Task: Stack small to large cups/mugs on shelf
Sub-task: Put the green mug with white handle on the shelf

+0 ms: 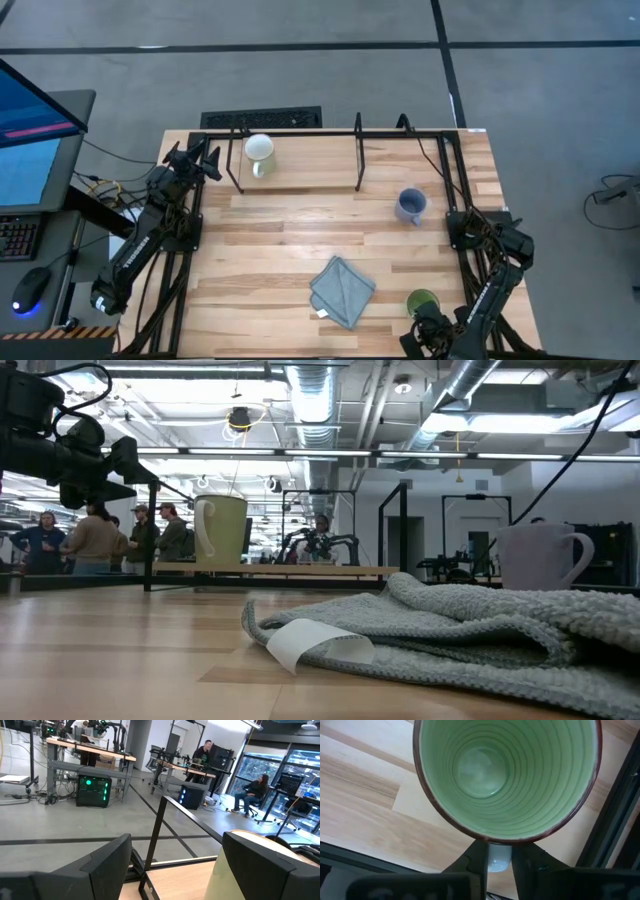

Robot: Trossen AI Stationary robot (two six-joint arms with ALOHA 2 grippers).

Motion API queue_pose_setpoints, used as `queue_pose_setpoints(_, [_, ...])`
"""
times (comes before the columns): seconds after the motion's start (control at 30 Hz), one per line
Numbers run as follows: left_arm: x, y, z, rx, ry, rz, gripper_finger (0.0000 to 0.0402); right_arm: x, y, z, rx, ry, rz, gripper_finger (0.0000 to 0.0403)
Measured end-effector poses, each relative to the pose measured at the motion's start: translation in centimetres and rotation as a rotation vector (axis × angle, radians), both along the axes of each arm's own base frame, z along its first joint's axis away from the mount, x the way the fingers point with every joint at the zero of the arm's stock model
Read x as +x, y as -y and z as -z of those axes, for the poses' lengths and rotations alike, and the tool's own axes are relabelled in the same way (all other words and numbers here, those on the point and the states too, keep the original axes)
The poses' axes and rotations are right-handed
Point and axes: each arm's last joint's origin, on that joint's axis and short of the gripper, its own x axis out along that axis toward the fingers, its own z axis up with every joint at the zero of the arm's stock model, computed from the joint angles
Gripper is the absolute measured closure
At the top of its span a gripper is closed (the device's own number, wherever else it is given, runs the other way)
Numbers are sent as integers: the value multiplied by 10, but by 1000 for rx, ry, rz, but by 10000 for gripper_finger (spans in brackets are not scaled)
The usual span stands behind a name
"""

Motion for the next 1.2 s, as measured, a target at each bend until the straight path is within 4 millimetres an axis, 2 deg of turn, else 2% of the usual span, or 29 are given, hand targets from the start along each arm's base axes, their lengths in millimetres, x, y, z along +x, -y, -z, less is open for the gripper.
queue_pose_setpoints(0.27, [0, 0, 0, 0, 0, 0, 97, 6, 6, -1, -12, -13, -6, 330])
queue_pose_setpoints(0.53, [0, 0, 0, 0, 0, 0, 97, 22, 14, -4, 7, -28, -57, 330])
queue_pose_setpoints(0.93, [0, 0, 0, 0, 0, 0, 97, 38, 23, -30, -18, 1, -48, 330])
queue_pose_setpoints(1.2, [0, 0, 0, 0, 0, 0, 97, 67, 41, -51, -22, 46, -112, 330])
